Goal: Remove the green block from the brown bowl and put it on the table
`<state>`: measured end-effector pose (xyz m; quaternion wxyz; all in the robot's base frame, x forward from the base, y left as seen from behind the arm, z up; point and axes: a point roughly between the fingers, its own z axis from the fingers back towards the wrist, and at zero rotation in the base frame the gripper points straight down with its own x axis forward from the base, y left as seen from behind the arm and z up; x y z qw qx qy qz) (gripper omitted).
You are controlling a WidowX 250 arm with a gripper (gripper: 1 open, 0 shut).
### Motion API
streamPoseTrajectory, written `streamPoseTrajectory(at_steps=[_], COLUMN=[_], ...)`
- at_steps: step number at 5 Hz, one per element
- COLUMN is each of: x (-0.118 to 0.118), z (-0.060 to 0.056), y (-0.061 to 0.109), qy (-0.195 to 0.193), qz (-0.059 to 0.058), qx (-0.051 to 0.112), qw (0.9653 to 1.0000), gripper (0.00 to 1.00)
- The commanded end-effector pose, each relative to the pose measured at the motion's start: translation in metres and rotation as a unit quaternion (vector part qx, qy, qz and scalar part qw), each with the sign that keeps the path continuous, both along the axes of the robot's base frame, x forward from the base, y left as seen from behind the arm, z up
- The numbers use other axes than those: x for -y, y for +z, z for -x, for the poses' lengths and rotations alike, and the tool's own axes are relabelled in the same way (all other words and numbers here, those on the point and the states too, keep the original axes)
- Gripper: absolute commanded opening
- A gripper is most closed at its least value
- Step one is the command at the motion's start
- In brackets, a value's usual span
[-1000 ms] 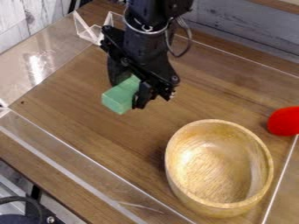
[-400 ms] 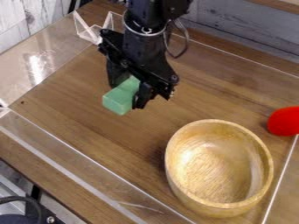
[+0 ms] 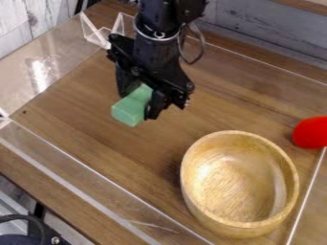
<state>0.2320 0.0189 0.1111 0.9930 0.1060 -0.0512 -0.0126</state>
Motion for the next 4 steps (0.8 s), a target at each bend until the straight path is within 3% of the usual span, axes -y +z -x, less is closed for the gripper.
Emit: streamPoseTrajectory(at_steps=[1,4], x=[-0.0036,-0.0087], z=[-0.0102,-0.0145], y=[0.0103,0.007], qy=[0.009,0.017], qz=[0.004,0.01], qx=[0.024,0.023], qw=[0.9997,0.9995], gripper=[0.0,0.0])
